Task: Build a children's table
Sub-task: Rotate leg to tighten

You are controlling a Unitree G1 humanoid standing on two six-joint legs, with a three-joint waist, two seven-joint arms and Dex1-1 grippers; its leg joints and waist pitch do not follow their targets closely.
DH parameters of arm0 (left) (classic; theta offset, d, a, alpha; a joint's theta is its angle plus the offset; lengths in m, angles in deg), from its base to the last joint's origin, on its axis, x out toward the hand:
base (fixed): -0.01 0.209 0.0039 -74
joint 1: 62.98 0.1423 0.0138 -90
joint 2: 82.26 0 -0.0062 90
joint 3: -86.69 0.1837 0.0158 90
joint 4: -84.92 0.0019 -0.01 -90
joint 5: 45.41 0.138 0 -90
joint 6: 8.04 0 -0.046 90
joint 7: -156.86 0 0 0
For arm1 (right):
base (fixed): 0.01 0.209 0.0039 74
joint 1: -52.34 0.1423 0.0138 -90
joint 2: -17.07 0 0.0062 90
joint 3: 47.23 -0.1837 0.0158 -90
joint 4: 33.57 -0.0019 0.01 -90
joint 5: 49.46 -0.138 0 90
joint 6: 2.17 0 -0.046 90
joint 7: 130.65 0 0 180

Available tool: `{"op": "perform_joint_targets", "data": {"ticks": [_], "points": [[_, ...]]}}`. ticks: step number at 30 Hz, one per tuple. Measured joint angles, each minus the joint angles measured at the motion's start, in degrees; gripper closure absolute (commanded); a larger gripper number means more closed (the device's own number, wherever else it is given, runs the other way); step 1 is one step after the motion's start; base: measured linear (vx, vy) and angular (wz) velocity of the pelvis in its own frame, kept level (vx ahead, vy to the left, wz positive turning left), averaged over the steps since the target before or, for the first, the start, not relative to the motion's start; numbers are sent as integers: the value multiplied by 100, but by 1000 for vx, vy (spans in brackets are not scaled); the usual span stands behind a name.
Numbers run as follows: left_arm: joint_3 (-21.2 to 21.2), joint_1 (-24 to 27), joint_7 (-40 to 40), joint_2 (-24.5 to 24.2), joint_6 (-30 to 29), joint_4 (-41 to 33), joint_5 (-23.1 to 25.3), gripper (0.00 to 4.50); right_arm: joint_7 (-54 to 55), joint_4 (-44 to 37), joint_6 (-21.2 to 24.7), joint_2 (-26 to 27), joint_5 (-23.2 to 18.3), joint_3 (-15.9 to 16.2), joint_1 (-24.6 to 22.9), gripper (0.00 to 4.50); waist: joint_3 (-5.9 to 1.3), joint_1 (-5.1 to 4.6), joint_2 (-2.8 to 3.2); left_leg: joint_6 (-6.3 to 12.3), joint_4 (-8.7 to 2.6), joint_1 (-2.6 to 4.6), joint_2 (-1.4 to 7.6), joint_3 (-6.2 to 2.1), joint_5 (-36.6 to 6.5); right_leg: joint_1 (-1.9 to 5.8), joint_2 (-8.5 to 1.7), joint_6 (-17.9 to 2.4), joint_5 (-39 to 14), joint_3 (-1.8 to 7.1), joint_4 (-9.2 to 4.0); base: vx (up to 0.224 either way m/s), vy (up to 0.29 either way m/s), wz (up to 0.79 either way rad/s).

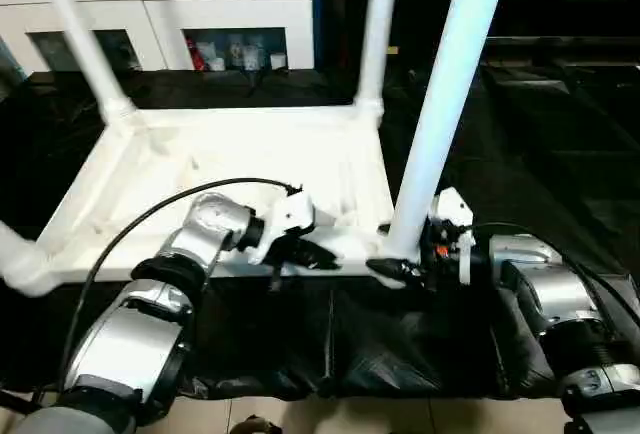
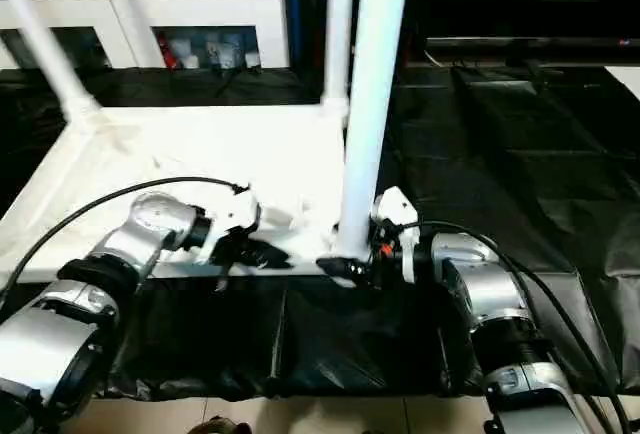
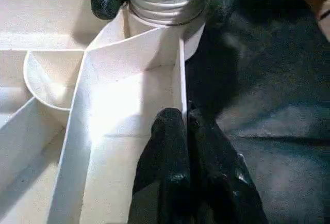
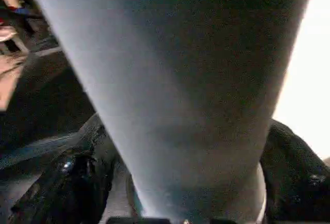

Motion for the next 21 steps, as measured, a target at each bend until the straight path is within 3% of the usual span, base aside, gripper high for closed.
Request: {"op": "perform_joint_targets", "data": {"ticks": [5,12,15,21], "points": [[1,1,-186,-35,-12,-7,-4,450,-134,-70,130,-14,-50,46,-8,163,0,27,1,0,0,-1,0,0,0,0,0,0,0,0,1,0,0,0],[-3,1,10,-25,-138,-10,-2,450,240,-176,160,102,-58,-70,-137,175,-1,20,1,0,0,1,0,0,0,0,0,0,0,0,1,0,0,0],[-48,-28,604,20,-252,17,50,450,1161,-50,102,432,49,-341,-111,176,0,-9,-2,-2,-1,12,0,0,0,4,1,9,-5,0,0,0,0,0],[-114,-219,1685,342,-586,176,196,450,3019,587,-71,971,206,-746,284,177,0,-168,0,-2,3,19,-5,0,0,4,-1,22,-13,5,-6,0,0,0]]}}
